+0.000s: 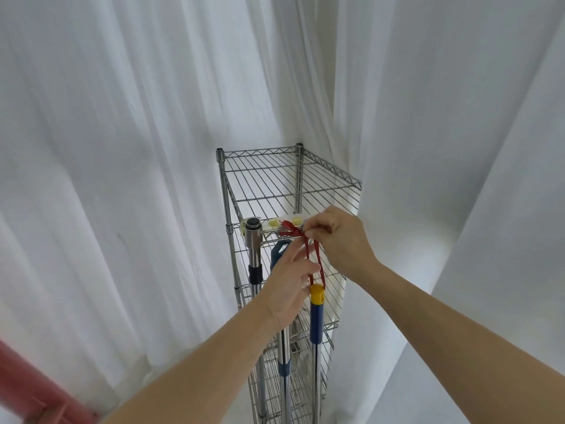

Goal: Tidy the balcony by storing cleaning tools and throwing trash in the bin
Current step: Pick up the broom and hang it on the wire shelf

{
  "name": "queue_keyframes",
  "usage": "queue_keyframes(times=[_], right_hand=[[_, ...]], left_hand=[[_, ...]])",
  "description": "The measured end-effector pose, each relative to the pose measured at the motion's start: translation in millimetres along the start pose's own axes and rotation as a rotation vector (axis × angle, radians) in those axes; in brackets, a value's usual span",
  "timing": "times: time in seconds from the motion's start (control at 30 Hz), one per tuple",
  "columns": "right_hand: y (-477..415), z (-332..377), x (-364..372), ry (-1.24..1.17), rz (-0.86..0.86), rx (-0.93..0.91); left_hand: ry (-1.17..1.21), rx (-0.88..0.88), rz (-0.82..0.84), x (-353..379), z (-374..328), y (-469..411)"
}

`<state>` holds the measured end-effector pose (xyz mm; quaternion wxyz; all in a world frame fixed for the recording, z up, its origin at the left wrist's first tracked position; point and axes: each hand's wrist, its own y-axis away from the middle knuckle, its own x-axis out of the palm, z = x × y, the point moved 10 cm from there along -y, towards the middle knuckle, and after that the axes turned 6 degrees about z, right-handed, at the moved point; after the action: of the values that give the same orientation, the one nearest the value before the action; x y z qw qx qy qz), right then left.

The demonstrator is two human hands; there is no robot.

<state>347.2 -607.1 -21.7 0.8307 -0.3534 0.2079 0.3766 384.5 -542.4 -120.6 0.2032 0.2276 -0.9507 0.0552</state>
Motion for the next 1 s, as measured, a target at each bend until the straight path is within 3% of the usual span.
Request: queue_keyframes(times=[0.53, 0.77, 0.87, 1.0], right_hand=[[12, 0, -11, -0.081, -0.065, 0.098], [18, 18, -20, -0.080, -0.135, 0.063], [20, 29, -29, -0.106, -0.201, 0.024], [20, 38, -37, -0.157, -0.233, -0.008]], left_hand=[[-0.147, 0.009, -0.151, -11, -21, 6], [-0.529, 0.041, -0.155, 0, -38, 21], [-0.718, 0.145, -0.223, 4, -61, 37], [-0.728, 0.304, -0.285, 6, -98, 58]])
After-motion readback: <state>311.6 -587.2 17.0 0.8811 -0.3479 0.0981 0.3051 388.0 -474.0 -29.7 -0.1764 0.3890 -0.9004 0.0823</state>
